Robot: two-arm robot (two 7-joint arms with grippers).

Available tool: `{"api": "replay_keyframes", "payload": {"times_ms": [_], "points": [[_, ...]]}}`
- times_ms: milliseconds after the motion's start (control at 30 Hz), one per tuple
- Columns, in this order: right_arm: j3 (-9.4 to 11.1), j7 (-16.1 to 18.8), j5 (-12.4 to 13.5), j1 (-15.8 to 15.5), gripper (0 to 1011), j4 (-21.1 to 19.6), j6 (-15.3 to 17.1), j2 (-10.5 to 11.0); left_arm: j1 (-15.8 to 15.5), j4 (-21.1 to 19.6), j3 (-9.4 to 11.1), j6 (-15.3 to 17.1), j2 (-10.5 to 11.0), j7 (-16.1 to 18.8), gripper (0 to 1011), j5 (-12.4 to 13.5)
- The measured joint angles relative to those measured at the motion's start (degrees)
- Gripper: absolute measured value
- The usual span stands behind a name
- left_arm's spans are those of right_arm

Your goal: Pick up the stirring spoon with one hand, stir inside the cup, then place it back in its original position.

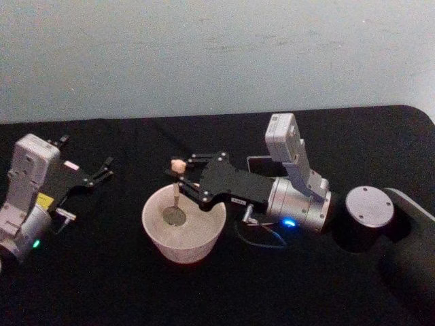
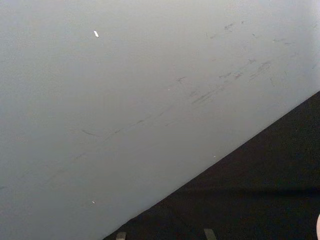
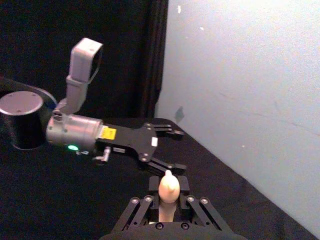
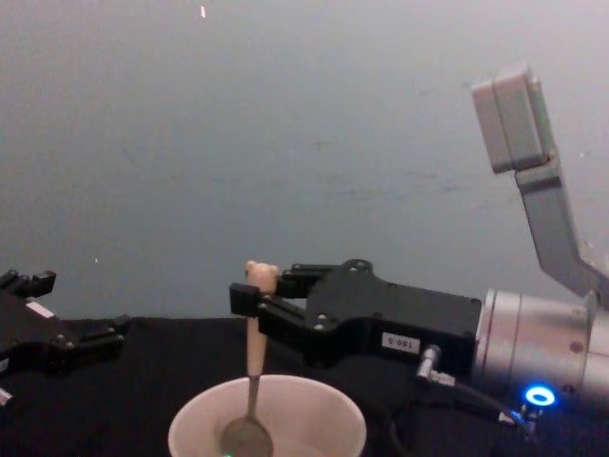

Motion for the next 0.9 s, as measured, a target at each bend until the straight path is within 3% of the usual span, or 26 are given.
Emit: {"api": "replay_keyframes", "payload": {"times_ms": [467, 900], "points": [[1.6, -1.0, -0.3, -1.0, 213, -0.5, 0.0, 1.4, 0.0, 0.0, 0.0, 0.0, 0.0, 0.0, 1001, 0.0], [2.5, -0.2, 0.7, -4.7, 213, -5.8, 1.0, 5.0, 0.0, 0.0, 0.0, 0.0, 0.0, 0.0, 1001, 0.0]]}}
